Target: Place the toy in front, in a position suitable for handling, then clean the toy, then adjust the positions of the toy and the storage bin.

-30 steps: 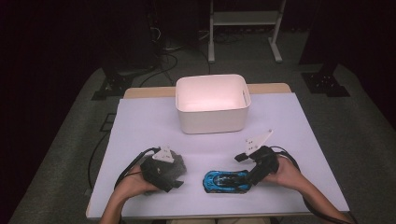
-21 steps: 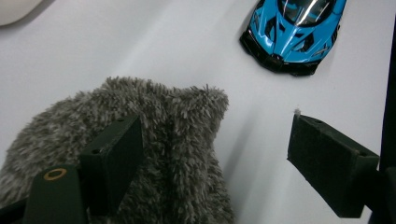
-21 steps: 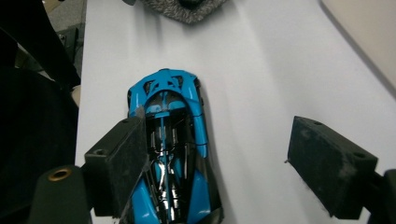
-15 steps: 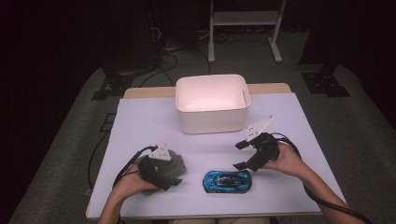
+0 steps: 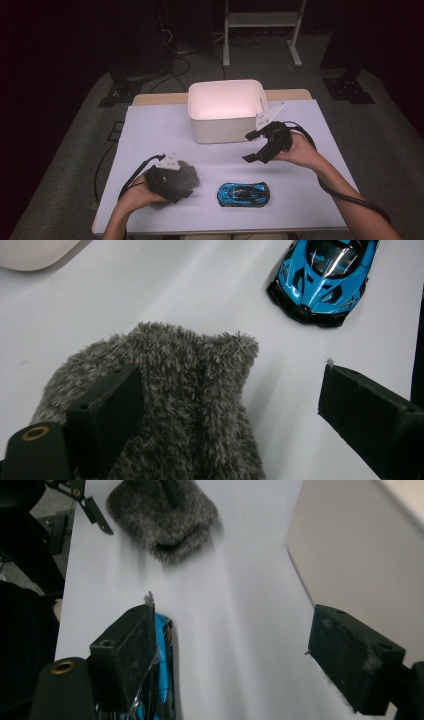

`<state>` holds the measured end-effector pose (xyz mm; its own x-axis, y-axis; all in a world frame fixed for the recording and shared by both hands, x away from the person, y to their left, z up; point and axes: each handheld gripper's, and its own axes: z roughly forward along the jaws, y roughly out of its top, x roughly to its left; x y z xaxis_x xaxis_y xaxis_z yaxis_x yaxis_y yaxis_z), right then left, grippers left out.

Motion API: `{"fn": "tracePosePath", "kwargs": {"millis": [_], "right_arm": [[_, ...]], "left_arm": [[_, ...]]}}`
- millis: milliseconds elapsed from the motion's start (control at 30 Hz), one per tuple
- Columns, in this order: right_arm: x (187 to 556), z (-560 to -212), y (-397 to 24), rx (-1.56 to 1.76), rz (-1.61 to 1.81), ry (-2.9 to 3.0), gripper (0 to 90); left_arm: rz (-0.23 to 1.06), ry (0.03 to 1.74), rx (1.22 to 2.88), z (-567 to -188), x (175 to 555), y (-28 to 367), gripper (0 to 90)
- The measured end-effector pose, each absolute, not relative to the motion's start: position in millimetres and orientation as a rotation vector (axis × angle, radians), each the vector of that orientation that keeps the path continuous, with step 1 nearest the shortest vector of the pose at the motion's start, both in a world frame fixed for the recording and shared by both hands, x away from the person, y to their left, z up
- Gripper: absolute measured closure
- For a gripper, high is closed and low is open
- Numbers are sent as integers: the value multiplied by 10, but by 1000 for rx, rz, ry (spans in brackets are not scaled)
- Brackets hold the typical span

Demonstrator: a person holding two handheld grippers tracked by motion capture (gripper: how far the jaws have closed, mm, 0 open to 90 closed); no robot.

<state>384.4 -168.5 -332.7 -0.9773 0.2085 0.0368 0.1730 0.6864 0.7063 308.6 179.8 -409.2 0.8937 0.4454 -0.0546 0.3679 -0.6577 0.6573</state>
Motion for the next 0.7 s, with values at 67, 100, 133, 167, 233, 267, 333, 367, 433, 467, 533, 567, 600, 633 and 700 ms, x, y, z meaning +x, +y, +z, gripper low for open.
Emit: {"fn": "tracePosePath", "kwargs": {"millis": [67,100,133,167,233,267,333,367,433,467,533,567,600,633,700], "right_arm": [[3899,-3277,-1654,310,1195,2840,183],[3928,-3255,-1634,306,1194,2837,184],[3952,-3230,-1614,309,1190,2839,184],[3982,-3210,-1593,299,1195,2836,183],[4028,-3162,-1552,289,1195,2828,184],[4048,-3136,-1535,290,1199,2830,183],[4086,-3094,-1497,272,1207,2828,183],[4099,-3075,-1475,268,1203,2826,183],[4117,-3044,-1436,258,1198,2826,183],[4127,-3030,-1420,254,1194,2823,183],[4142,-3004,-1392,243,1193,2823,183],[4147,-2991,-1381,237,1189,2822,183],[4160,-2971,-1365,239,1196,2818,182],[4171,-2964,-1359,231,1194,2818,183],[4185,-2951,-1344,229,1193,2819,183]], "left_arm": [[150,581,2353,-4081,3088,1816,104],[151,586,2347,-4080,3084,1824,103],[153,586,2347,-4075,3083,1835,104],[154,590,2346,-4074,3079,1842,104],[156,595,2346,-4070,3074,1854,104],[159,597,2348,-4064,3070,1858,104],[160,594,2343,-4059,3060,1861,104],[161,593,2342,-4058,3058,1862,104],[160,593,2341,-4060,3056,1862,104],[155,597,2341,-4064,3051,1861,104],[155,593,2350,-4065,3051,1865,104],[155,597,2345,-4063,3050,1869,104],[157,599,2342,-4061,3051,1871,104],[157,599,2339,-4060,3051,1871,104],[157,597,2340,-4059,3047,1868,104]]}}
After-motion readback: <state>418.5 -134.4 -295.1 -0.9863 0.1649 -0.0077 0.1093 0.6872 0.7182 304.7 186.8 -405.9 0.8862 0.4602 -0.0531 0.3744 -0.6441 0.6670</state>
